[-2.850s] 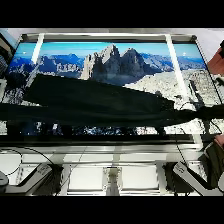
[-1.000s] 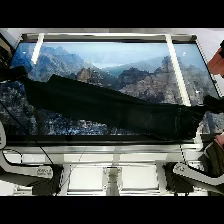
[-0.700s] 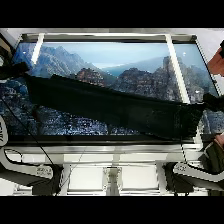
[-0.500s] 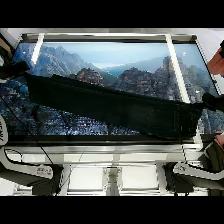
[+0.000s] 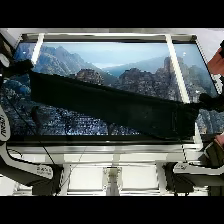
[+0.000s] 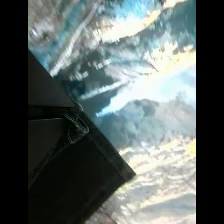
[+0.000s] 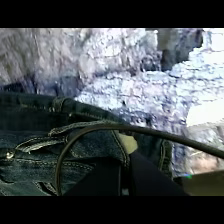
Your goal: Fold the clothes and pants, and hang the long-sleeved shirts on hangers.
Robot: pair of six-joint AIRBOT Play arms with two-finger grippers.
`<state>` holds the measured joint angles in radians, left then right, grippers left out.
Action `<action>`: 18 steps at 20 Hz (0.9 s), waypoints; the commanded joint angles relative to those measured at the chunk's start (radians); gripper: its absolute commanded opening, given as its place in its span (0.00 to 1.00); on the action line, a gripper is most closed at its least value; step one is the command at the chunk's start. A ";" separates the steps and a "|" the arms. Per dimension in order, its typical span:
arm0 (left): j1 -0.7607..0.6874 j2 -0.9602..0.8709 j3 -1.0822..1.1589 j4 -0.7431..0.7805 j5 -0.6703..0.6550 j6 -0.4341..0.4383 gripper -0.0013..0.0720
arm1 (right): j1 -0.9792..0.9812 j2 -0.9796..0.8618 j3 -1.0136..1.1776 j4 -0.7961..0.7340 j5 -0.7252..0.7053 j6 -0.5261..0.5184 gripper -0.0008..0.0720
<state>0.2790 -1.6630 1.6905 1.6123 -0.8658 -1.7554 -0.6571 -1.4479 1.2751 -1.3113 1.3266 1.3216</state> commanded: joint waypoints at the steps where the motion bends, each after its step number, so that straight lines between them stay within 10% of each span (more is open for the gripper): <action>1: -0.020 -0.049 0.001 -0.081 0.099 0.000 0.07 | -0.001 -0.040 0.000 0.039 -0.045 0.019 0.03; 8: -0.045 -0.122 0.001 -0.080 0.141 -0.046 0.07 | -0.001 -0.080 0.000 0.101 -0.126 0.027 0.03; 18: -0.009 -0.153 0.001 0.057 0.121 -0.377 0.06 | -0.001 -0.084 0.000 0.047 -0.202 0.174 0.03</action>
<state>0.2646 -1.8080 1.6905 1.6070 -0.7387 -2.0598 -0.6571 -1.5288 1.2751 -1.2396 1.1469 1.4586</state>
